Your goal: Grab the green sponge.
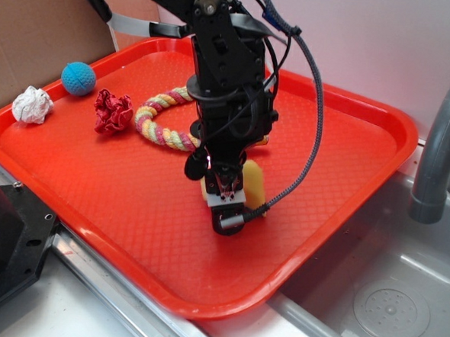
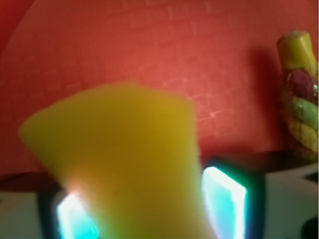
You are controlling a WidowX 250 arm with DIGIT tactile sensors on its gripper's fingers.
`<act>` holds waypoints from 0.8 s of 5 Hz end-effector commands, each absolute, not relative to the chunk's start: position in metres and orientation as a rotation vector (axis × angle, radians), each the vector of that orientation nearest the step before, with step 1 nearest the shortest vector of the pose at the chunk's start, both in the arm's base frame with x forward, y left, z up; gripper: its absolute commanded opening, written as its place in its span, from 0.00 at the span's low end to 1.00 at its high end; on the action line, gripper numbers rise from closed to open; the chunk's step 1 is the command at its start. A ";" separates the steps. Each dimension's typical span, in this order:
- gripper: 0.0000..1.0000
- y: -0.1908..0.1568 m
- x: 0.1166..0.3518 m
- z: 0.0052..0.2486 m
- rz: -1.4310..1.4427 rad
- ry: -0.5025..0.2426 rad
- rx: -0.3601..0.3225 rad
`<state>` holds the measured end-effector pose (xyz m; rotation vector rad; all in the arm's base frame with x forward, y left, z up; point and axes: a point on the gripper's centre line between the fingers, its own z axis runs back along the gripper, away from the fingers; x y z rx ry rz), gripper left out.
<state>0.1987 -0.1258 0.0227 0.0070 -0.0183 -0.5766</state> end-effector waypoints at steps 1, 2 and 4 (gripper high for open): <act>0.00 -0.130 0.189 0.038 -0.588 -0.078 0.006; 0.00 -0.111 0.185 0.088 -0.450 -0.089 -0.001; 0.00 -0.036 0.164 0.185 -0.026 -0.192 -0.083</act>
